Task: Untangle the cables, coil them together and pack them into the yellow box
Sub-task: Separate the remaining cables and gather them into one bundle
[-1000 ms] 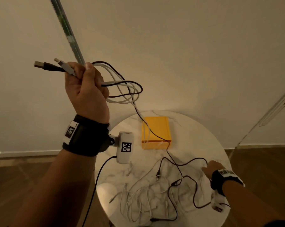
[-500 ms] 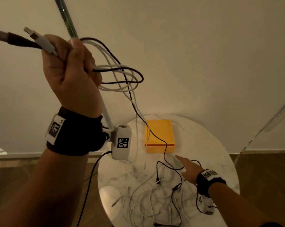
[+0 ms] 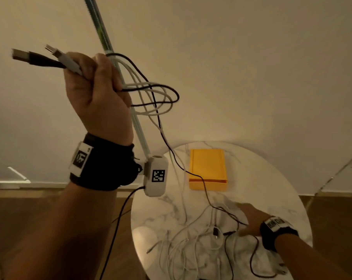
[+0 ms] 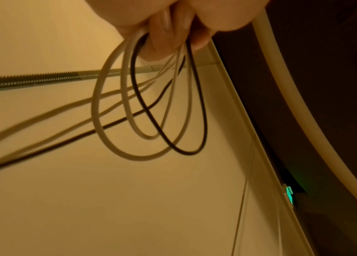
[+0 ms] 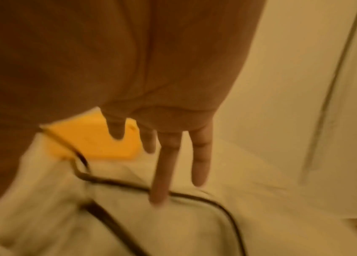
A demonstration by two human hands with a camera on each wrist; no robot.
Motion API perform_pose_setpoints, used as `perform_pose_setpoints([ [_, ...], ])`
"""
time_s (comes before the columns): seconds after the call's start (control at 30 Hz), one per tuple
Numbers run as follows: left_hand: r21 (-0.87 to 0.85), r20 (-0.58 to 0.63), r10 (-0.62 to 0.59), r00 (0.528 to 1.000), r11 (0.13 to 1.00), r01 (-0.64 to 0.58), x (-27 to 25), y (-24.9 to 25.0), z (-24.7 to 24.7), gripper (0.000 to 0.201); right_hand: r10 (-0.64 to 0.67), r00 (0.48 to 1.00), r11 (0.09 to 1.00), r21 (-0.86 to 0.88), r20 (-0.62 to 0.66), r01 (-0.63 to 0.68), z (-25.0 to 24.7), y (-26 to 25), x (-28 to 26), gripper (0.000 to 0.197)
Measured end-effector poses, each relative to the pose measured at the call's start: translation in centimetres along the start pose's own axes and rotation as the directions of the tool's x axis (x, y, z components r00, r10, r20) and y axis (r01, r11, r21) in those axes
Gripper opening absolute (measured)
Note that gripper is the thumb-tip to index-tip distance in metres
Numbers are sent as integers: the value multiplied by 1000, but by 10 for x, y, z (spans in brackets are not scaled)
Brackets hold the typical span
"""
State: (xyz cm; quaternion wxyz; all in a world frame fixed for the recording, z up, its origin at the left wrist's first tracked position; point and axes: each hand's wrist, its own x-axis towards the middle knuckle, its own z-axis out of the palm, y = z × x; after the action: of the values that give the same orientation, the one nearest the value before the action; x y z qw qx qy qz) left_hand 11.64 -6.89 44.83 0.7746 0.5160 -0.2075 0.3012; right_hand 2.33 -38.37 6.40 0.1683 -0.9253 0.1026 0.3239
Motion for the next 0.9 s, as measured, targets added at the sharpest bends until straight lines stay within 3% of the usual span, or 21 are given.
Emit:
perform_pose_setpoints([
  [0.07,-70,2,18,1000,997,-17,-3,-5,2,26,-135,991,991,-12,-16,134,-27,-52,-25,148],
  [0.1,-73,12,4,1000,997,-3,-6,-8,5,27,-179,980,984,-15,-86,178,-36,-76,-29,155],
  [0.2,-79,55,-25,998,996,29,-13,-8,17,28,-379,877,893,131,-295,430,-62,-156,-50,165],
  [0.27,-100,86,-24,996,994,32,-11,-6,19,28,-383,824,817,264,-418,513,-70,-191,-42,161],
  [0.33,-127,64,-21,998,992,29,-7,0,21,27,-314,820,746,410,-479,525,-70,-212,-31,143],
  [0.37,-138,49,-18,999,990,24,-3,3,21,27,-295,831,710,473,-472,521,-68,-214,-21,117],
  [0.43,-163,27,-9,1000,987,13,4,8,18,27,-274,865,714,513,-421,476,-65,-207,-8,43],
  [0.47,-178,15,-1,1000,984,4,8,10,15,27,-264,881,732,514,-392,447,-65,-200,-5,29],
  [0.5,-195,15,2,1000,981,1,11,11,12,27,-253,894,730,534,-369,427,-64,-192,-3,37],
  [0.57,-221,14,3,1000,975,1,14,12,6,26,-274,893,651,614,-357,446,-66,-179,-4,87],
  [0.63,-233,11,-11,1000,972,13,12,11,5,27,-384,874,576,663,-297,478,-77,-186,-13,116],
  [0.67,-234,9,-22,1000,972,24,11,9,7,27,-462,852,553,671,-247,495,-80,-194,-19,112],
  [0.77,-251,14,-30,999,967,32,12,7,10,26,-639,766,513,703,-69,492,-88,-218,-40,45],
  [0.8,-255,17,-23,1000,966,27,14,6,9,25,-667,744,473,750,-37,461,-90,-217,-47,35],
  [0.9,-255,-18,-13,1000,967,8,26,8,0,23,-747,664,277,919,21,282,-93,-197,-58,42],
])
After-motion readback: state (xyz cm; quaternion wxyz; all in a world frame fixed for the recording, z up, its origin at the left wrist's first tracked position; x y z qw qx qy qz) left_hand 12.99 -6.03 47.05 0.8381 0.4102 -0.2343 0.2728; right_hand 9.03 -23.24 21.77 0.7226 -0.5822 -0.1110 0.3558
